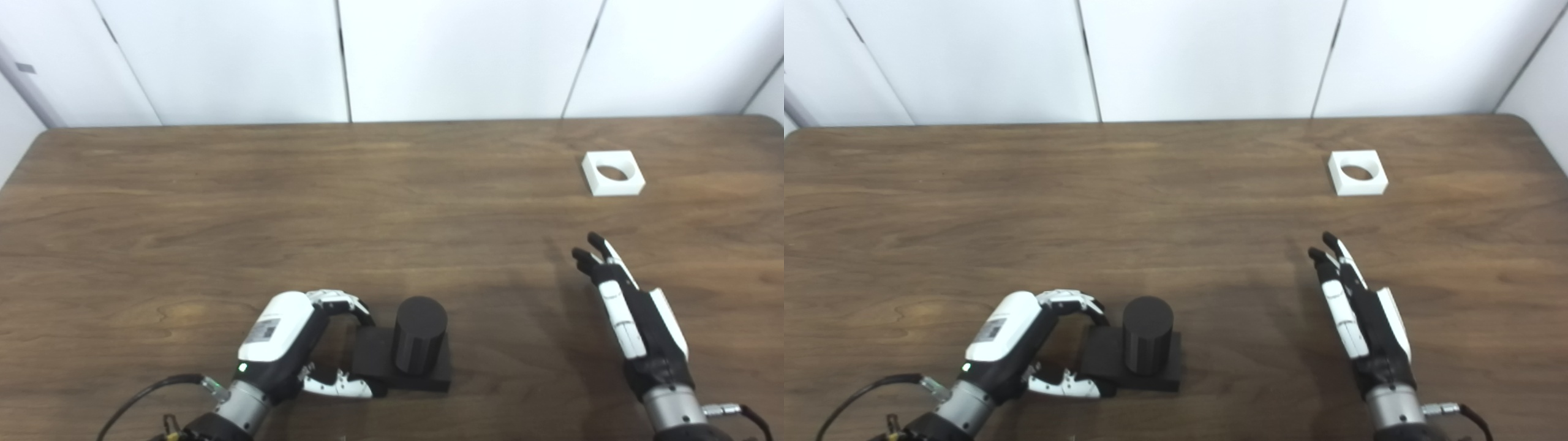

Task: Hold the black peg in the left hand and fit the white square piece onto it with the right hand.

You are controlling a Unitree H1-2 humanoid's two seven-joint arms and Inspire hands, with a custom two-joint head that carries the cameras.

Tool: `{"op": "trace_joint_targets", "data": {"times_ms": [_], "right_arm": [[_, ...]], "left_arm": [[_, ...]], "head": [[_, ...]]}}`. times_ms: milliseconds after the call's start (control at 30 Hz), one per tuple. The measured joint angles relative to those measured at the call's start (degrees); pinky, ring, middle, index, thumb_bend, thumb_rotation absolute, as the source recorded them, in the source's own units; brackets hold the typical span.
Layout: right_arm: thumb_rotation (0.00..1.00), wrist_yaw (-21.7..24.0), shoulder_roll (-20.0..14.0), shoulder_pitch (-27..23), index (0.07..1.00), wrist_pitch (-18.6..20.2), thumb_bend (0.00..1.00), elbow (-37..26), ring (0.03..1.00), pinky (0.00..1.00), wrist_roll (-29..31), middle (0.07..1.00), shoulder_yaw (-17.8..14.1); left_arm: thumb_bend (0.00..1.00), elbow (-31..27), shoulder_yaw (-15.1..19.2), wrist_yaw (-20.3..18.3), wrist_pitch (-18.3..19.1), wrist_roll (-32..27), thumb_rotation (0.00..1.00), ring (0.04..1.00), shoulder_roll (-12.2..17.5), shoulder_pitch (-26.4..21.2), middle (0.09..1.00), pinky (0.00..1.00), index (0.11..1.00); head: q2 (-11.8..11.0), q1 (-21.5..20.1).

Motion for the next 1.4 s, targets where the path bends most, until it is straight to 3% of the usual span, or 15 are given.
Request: {"op": "trace_joint_targets", "data": {"times_ms": [400, 567, 667, 733, 833, 900, 1033, 1233, 1400], "right_arm": [[1.00, 0.00, -0.01, -0.16, 0.952, 1.15, 0.50, -1.10, 0.915, 0.96, 0.58, 0.899, -0.03], [1.00, 0.01, -0.11, -1.02, 0.947, 2.36, 0.52, -1.89, 0.917, 0.99, 1.55, 0.897, -0.66], [0.92, 0.15, -0.64, -3.00, 0.928, 3.22, 0.56, -3.09, 0.923, 0.97, 0.54, 0.900, -0.95], [0.81, 0.69, -1.31, -4.79, 0.924, 4.68, 0.57, -4.04, 0.931, 0.94, -0.93, 0.914, -1.07], [0.65, 2.88, -5.37, -7.94, 0.925, 7.39, 0.59, -4.17, 0.921, 0.89, -3.96, 0.924, -1.08], [0.48, 4.39, -8.71, -10.00, 0.924, 8.38, 0.67, -4.10, 0.923, 0.89, -6.29, 0.930, -1.19], [0.29, 7.98, -14.14, -15.80, 0.921, 9.71, 0.75, -2.20, 0.929, 0.90, -11.29, 0.938, -2.05], [0.18, 15.22, -22.09, -24.64, 0.907, 9.80, 0.83, 3.75, 0.946, 0.89, -17.25, 0.950, -1.97], [0.13, 17.53, -26.52, -29.44, 0.879, 9.21, 0.90, 10.04, 0.951, 0.86, -20.25, 0.942, -0.88]], "left_arm": [[0.52, 1.97, -1.72, 5.14, -5.01, 13.23, 0.05, 0.783, -0.54, 0.60, 0.711, 0.84, 0.485], [0.52, 1.96, -1.80, 5.88, -5.84, 15.13, 0.05, 0.785, -0.77, 0.77, 0.711, 0.83, 0.485], [0.52, 1.96, -1.76, 5.86, -5.84, 15.60, 0.05, 0.788, -1.23, 0.82, 0.712, 0.83, 0.485], [0.52, 1.96, -1.69, 5.83, -5.82, 15.72, 0.05, 0.789, -1.53, 0.95, 0.711, 0.83, 0.485], [0.52, 1.83, -1.50, 5.32, -5.79, 15.76, 0.05, 0.787, -1.76, 1.00, 0.710, 0.82, 0.485], [0.52, 1.67, -1.31, 4.93, -5.75, 15.76, 0.05, 0.786, -1.83, 1.04, 0.709, 0.82, 0.485], [0.52, 1.44, -1.00, 4.38, -5.73, 15.76, 0.05, 0.780, -1.96, 1.21, 0.705, 0.81, 0.485], [0.52, 1.40, -0.82, 4.24, -5.78, 15.74, 0.05, 0.785, -2.35, 1.47, 0.708, 0.81, 0.485], [0.52, 1.34, -0.47, 4.63, -6.01, 15.73, 0.05, 0.776, -2.36, 2.14, 0.704, 0.79, 0.485]], "head": [[0.35, -1.32], [0.09, -1.85], [-0.09, -2.29], [-0.52, -3.07], [-0.70, -3.60], [-1.14, -4.48], [-1.58, -4.92], [-2.46, -4.48], [-4.21, -7.64]]}}
